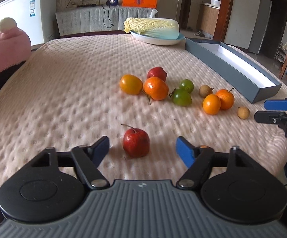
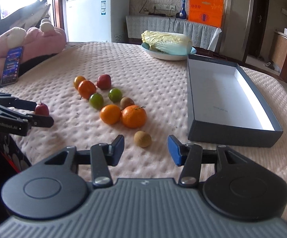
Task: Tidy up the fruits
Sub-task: 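Grasp the red apple with the left tool while the right tool grasps a brown kiwi, then carry the apple with the left tool while the right tool carries the kiwi into the grey box, then open both tools and withdraw them from the grey box, then grasp an orange with the left tool while the right tool grasps a tangerine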
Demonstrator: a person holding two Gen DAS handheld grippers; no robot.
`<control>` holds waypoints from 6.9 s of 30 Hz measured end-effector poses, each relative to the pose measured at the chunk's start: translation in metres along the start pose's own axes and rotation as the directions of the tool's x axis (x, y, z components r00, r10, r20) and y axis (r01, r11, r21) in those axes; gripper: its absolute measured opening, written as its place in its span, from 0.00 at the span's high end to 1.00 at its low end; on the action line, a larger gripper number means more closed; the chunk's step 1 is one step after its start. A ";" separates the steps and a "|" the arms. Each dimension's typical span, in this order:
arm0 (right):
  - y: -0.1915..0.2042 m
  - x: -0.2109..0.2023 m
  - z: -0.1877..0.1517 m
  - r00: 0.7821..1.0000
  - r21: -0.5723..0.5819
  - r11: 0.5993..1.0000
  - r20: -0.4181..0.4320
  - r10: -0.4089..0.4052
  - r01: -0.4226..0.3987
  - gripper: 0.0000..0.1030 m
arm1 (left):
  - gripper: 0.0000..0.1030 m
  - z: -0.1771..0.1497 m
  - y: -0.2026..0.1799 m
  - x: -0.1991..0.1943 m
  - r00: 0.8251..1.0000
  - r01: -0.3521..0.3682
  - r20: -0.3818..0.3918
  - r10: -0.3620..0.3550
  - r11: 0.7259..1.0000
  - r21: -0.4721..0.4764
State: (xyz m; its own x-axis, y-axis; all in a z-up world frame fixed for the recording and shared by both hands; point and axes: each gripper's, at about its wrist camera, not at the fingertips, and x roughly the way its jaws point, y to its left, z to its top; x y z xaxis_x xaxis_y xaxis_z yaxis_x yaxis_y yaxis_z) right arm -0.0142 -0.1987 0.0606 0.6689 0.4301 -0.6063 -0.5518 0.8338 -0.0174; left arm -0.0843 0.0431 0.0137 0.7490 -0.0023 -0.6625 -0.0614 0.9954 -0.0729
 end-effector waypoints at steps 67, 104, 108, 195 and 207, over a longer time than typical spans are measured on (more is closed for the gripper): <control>-0.103 0.002 0.052 0.987 0.249 0.968 0.158 -0.015 -0.025 0.75 | 0.68 0.045 -0.070 -0.008 0.987 0.081 0.129 -0.091 0.993 0.085; -0.119 0.031 0.016 0.990 0.247 0.967 -0.135 -0.029 0.062 0.73 | 0.51 0.116 -0.244 0.115 0.951 0.258 0.115 -0.287 0.942 0.215; -0.119 0.028 0.020 0.990 0.239 0.962 -0.080 -0.117 0.133 0.72 | 0.32 0.117 -0.237 0.099 0.941 0.252 0.180 -0.286 0.949 0.187; 0.015 0.068 0.033 0.997 0.000 0.999 -0.069 0.038 -0.038 0.61 | 0.16 0.043 -0.023 -0.030 0.980 -0.032 0.197 0.033 0.999 -0.012; -0.002 0.032 0.017 0.991 -0.058 0.995 -0.116 0.072 -0.079 0.61 | 0.24 0.039 -0.074 -0.001 0.981 0.062 0.176 -0.086 0.989 0.136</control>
State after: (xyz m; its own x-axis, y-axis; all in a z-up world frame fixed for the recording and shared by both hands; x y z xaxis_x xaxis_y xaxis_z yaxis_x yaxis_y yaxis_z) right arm 0.0168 -0.1805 0.0544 0.5648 0.4460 -0.6943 -0.6313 0.7754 -0.0154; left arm -0.0546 -0.0265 0.0488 0.8561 -0.0707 -0.5120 0.0754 0.9971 -0.0116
